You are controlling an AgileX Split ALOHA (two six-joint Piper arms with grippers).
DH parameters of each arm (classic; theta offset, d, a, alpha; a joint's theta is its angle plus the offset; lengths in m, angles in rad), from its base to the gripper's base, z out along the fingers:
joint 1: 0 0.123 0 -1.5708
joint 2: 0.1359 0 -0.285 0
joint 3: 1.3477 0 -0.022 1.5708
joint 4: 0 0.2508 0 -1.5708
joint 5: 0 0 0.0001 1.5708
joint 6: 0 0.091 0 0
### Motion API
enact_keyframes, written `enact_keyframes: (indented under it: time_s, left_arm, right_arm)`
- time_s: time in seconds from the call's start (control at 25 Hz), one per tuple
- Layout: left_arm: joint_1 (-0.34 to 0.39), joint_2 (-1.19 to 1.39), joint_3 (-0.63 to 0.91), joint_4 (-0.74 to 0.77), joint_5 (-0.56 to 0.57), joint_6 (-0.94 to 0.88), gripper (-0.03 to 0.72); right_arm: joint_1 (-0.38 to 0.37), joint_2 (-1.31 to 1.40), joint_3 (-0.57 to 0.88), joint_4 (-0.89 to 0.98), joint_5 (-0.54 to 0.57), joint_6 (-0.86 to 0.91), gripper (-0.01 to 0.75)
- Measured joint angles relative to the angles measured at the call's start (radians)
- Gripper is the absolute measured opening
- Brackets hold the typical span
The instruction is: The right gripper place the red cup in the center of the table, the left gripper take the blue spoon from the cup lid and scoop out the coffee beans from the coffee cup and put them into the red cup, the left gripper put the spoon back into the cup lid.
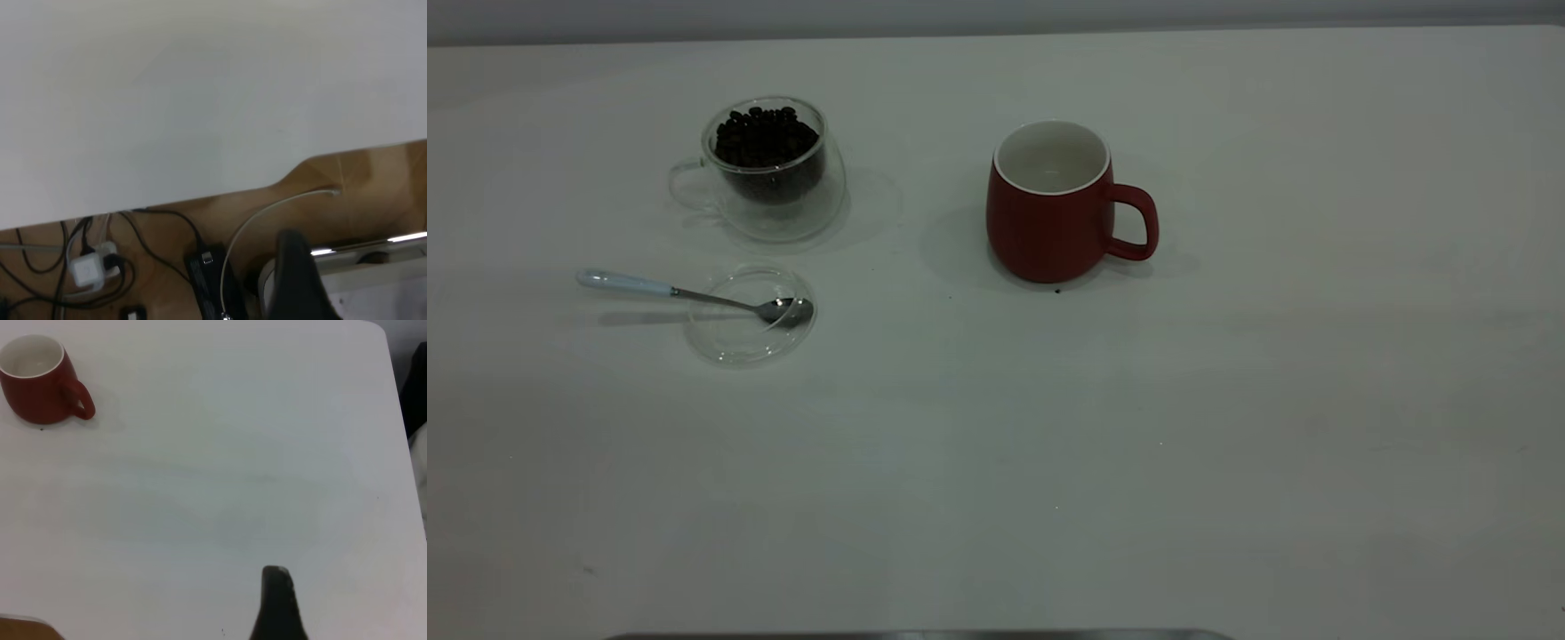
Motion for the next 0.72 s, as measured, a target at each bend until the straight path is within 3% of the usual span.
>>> enact_keyframes:
  time_s: [0.72]
  left_arm:
    - [0.0, -0.039, 0.011, 0.018, -0.001, -0.038, 0.528]
  right_arm:
    - [0.0, 0.0, 0.0, 0.0, 0.0, 0.0, 0.588]
